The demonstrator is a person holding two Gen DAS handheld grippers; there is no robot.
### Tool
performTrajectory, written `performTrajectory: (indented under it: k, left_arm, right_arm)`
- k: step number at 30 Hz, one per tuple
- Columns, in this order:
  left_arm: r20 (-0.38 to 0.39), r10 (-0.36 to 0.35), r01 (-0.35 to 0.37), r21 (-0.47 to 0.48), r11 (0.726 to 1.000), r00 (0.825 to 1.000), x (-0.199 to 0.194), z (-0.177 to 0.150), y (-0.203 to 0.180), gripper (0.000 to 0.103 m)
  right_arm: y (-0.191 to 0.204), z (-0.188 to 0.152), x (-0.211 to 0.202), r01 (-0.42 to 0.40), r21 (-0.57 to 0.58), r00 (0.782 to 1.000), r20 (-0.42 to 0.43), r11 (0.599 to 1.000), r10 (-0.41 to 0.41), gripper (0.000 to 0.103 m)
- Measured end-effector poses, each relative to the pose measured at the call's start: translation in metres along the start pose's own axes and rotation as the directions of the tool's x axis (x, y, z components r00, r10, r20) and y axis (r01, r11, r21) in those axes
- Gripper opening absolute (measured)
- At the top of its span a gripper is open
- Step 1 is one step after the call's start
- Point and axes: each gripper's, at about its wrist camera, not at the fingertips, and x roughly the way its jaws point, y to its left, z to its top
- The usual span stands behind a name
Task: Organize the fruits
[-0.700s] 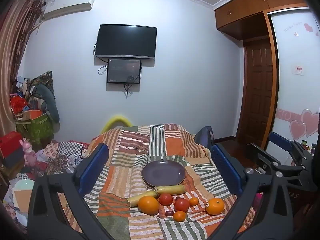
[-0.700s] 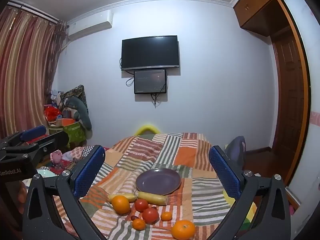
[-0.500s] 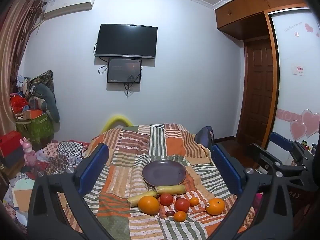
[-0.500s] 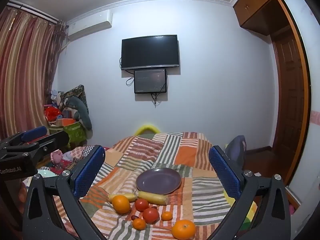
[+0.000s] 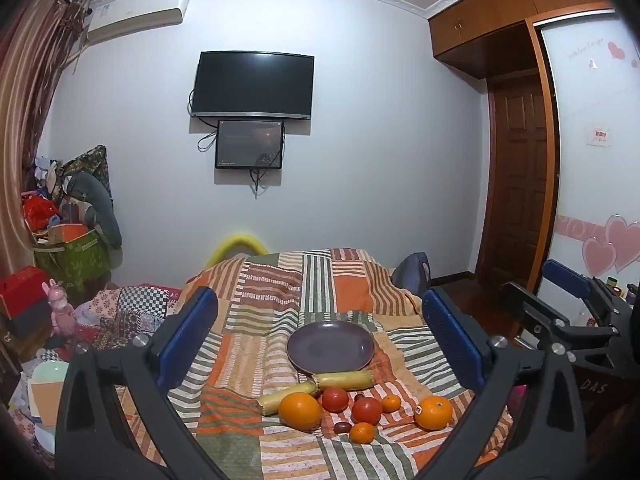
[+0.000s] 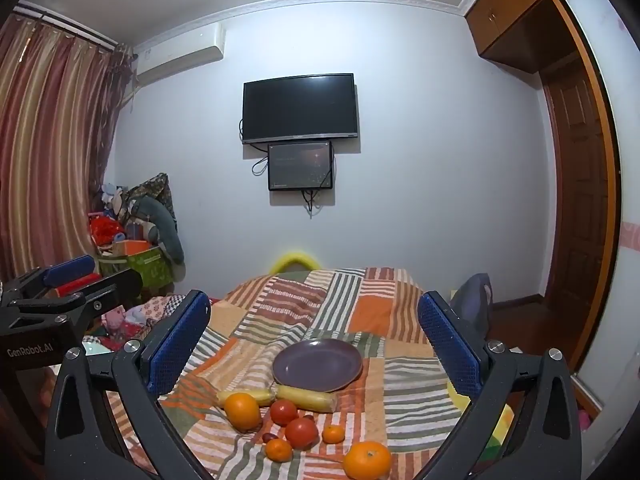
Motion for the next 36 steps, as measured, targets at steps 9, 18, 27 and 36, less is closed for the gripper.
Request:
performTrajectory:
  k: [9, 18, 27, 36]
  left_arm:
    - [0.003, 0.004, -0.004, 0.001, 1.0, 1.0, -0.0012, 0.0025, 0.0012, 0.103]
    - [0.0, 0.006, -0.006, 0.001, 1.0, 1.0, -0.0018, 0.0042, 0.0009, 0.103]
    - [-0.004, 0.008, -0.008, -0.002, 1.0, 1.0, 0.0005, 0.0031, 0.0017, 0.103]
    - [-0.005, 0.02, -0.019, 0.004, 1.0, 1.0, 0.0015, -0.0018, 0.0026, 0.103]
  right_arm:
    - [0.0018, -0.0006, 0.0013, 0.0, -0.009, 1.0, -0.004, 1.0, 0.0, 0.103]
    - [0.0021, -0.0014, 0.0032, -0.001, -0.012, 1.0, -0.011, 1.0, 0.001, 0.103]
    - [0.0027, -0.002, 0.0034, 0.001, -0.01, 1.0, -0.011, 1.0, -0.001, 0.103]
    - [0.003, -0.002, 0.0042, -0.001, -0.008, 1.0, -0.014, 1.0, 0.001, 0.103]
